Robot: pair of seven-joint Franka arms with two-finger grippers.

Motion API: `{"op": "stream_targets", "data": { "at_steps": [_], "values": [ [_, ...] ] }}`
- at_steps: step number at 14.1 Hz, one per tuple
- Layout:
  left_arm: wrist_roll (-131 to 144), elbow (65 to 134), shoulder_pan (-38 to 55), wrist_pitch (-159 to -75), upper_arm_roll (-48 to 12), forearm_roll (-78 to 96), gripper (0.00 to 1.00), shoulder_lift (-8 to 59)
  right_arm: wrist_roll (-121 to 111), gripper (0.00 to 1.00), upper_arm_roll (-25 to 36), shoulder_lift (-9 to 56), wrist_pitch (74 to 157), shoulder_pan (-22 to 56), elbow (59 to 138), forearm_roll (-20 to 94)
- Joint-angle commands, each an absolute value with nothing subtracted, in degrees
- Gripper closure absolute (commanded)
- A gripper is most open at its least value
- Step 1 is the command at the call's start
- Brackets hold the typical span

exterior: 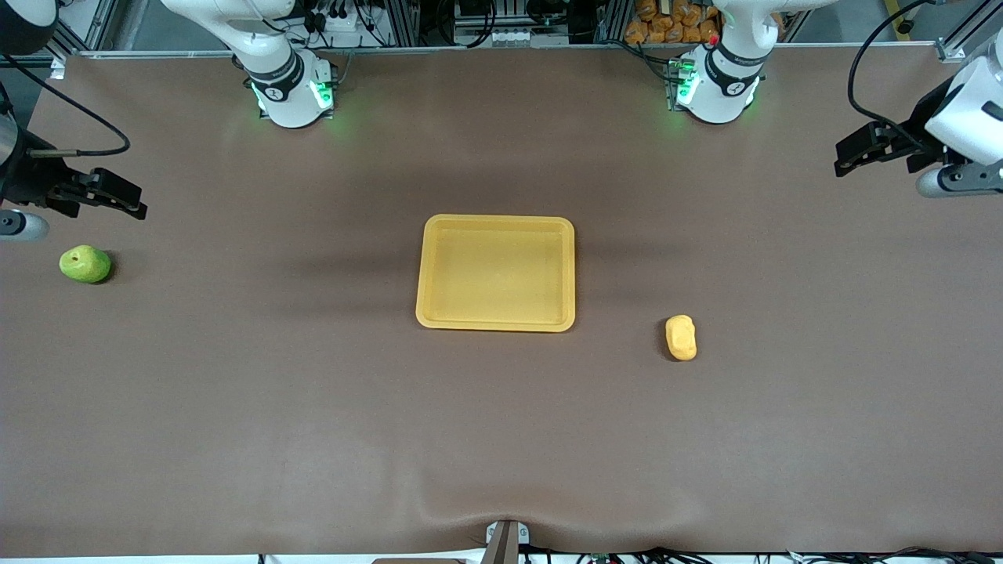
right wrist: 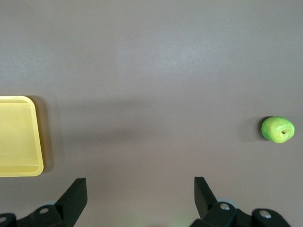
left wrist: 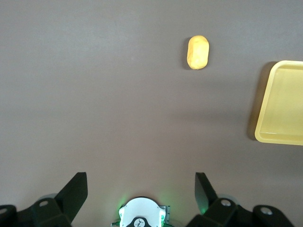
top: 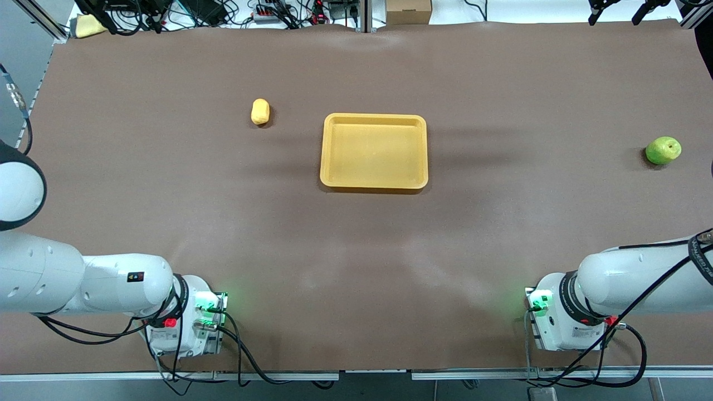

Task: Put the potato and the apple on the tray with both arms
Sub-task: 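Move the left gripper toward the yellow potato while the right gripper approaches the apple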

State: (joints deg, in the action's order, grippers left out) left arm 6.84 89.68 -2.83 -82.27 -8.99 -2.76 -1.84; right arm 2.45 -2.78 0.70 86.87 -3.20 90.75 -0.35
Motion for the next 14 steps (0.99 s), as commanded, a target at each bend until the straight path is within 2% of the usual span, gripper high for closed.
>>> {"op": "stream_targets", "data": {
  "at_steps": [1, 6, 11, 14],
  "values": [
    [7.03, 89.12, -2.73, -84.19, -9.05, -1.76, 0.0, 0.43, 2.2, 0.0, -3.08, 2.01, 86.83, -4.3, 89.74, -1.14],
    [6.86, 95.7, -2.11, -93.76, -9.58, -2.37, 0.0, 1.76, 2.2, 0.0, -3.08, 5.35, 87.71, -5.79, 89.82, -1.23],
    [6.68, 105.98, -2.2, -109.66, -11.33, -2.64, 0.0, 2.45, 2.11, 0.0, -3.08, 8.52, 87.98, -10.1, 89.82, -1.75],
    [7.2, 107.14, -2.11, -116.08, -11.6, -2.64, 0.0, 5.96, 2.11, 0.0, -2.99, 11.5, 88.07, -13.52, 89.82, -1.93]
  ]
}}
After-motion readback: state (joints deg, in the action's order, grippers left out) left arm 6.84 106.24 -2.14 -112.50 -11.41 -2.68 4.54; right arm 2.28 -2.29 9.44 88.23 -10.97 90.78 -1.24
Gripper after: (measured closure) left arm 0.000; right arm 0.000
